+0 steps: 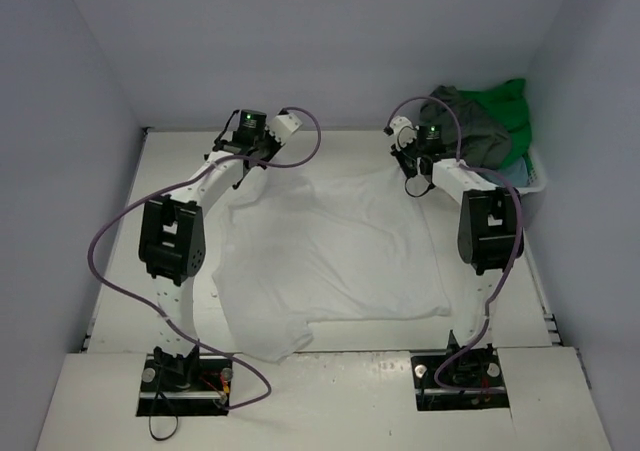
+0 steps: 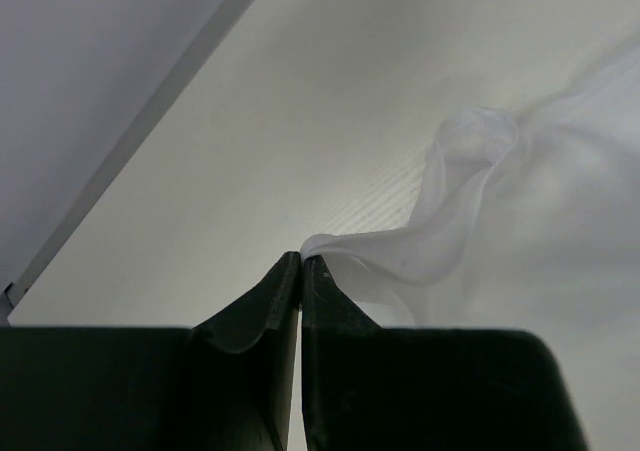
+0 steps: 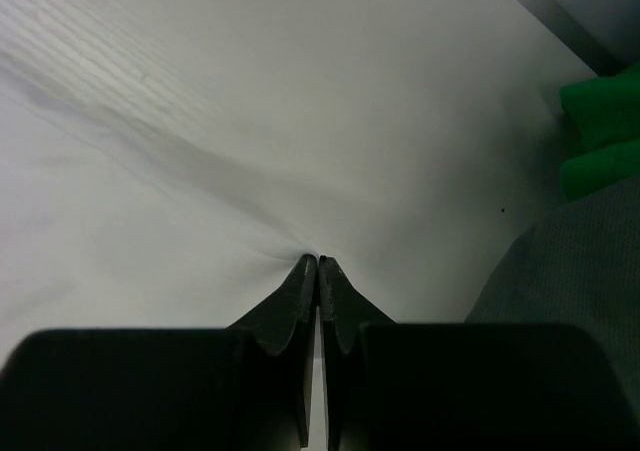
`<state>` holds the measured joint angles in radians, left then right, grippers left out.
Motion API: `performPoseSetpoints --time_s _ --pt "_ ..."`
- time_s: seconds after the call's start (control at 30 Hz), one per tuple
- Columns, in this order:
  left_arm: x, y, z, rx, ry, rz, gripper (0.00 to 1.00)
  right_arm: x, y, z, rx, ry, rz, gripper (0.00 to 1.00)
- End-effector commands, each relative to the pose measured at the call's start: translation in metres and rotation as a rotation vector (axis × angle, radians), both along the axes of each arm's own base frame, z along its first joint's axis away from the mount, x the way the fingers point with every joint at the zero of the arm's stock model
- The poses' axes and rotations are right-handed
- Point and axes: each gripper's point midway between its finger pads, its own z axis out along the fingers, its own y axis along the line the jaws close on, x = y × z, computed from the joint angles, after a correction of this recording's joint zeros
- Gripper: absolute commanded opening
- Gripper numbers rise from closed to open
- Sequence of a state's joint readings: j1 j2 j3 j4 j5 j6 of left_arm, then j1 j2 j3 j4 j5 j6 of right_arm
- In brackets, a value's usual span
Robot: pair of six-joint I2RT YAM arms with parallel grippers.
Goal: Fold and stack the t-shirts
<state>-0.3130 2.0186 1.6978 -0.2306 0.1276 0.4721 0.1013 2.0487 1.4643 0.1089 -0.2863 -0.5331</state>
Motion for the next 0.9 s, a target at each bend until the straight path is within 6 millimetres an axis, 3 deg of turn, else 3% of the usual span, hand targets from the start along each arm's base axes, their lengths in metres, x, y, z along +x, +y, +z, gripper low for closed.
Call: performPoseSetpoints --time_s 0.0,0.27,0.47,0.67,0.87 --pt "0.033 -0.005 0.058 -0.021 -0.171 0.013 0.00 0.035 -0.004 0.032 -0.051 -0.125 -0.047 0.00" --pt "0.063 -0.008 0.029 0.025 -0.163 0.021 0.00 0.048 -0.015 0.001 -0.123 -0.078 -0.125 0.00" --pt "0.083 -0.004 -0.007 0.089 -0.141 0.046 0.00 0.049 -0.018 -0.022 -0.164 -0.040 -0.161 0.00" --pt "0.102 0.011 -0.026 0.191 -0.172 0.102 0.00 0.051 -0.030 -0.022 -0.265 -0.054 -0.261 0.09" --pt "0.116 0.034 -0.037 0.316 -0.213 0.182 0.00 0.048 -0.033 -0.013 -0.308 -0.070 -0.307 0.09"
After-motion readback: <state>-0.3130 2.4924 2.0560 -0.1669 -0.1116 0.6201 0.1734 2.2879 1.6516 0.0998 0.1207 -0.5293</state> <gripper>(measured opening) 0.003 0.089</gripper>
